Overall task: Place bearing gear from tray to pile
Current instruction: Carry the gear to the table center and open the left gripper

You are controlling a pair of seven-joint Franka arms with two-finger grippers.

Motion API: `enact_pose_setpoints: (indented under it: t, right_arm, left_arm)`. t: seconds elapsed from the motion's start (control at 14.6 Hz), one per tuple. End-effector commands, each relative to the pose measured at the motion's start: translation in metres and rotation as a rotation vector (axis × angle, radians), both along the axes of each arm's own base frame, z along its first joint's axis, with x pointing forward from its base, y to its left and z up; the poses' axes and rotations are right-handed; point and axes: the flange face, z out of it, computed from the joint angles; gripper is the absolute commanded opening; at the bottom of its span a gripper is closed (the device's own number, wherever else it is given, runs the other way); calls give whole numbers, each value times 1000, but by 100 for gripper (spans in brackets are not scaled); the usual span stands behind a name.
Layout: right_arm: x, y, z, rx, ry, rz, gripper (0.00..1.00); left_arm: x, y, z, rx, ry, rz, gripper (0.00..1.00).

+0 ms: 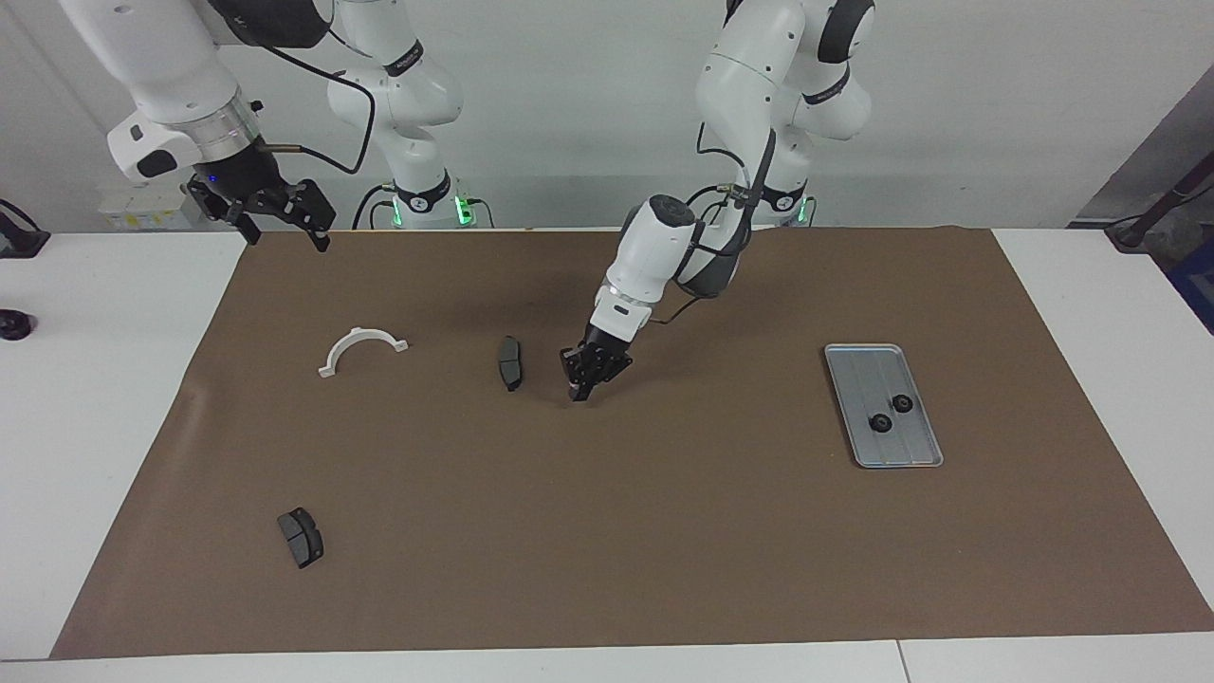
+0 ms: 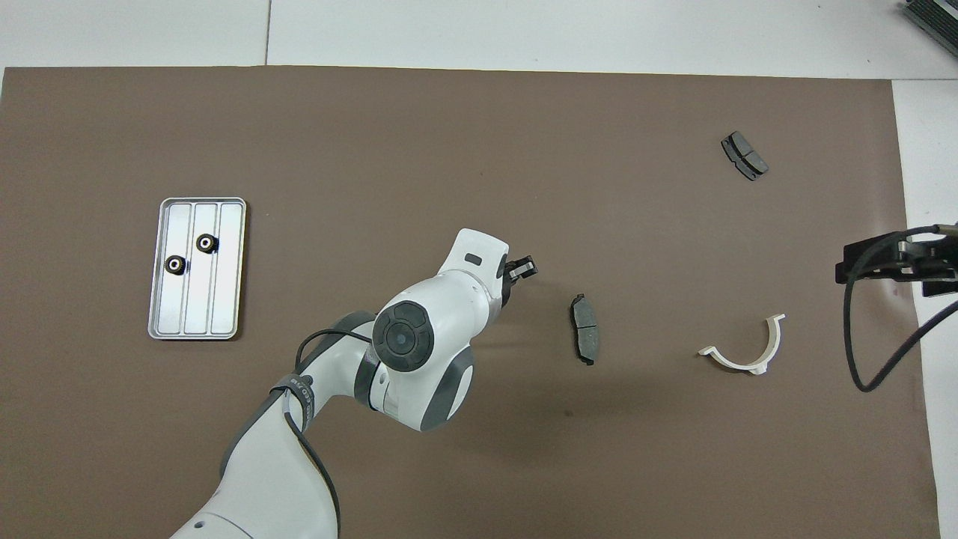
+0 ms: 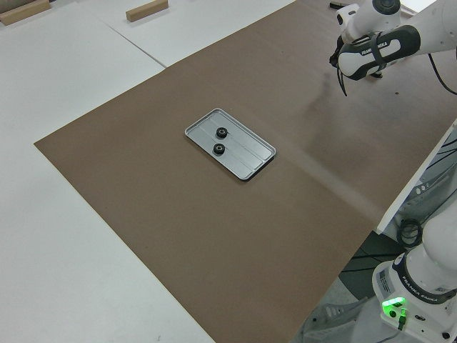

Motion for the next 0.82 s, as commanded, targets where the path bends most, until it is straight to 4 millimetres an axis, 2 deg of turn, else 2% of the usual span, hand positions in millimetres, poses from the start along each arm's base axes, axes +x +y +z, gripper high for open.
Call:
enact_pose_setpoints:
  t: [0.0,0.14,0.27,0.41,0.62,0.76]
  right_arm:
    - [-8,-3,1,4,-13,-14,100]
    - [-8,-3,1,4,-13,-14,100]
    - [-8,-3,1,4,-13,-14,100]
    - [-8,-3,1,4,-13,-14,100]
    - [-8,-3,1,4,-13,-14,100]
    - [-7,-3,2,4,-16,-13,100]
  left_arm:
    - [-2,-3,-3,-24,3,13,62]
    - [-4,-2,-6,-19,8,12,68]
    - [-6,-2,-8,-16,12,11,79]
    - [-7,-1,-9,-14,14,11,84]
    - [0,1,-4,-18,14,19,83]
    - [14,10,1,-11,28,30,80]
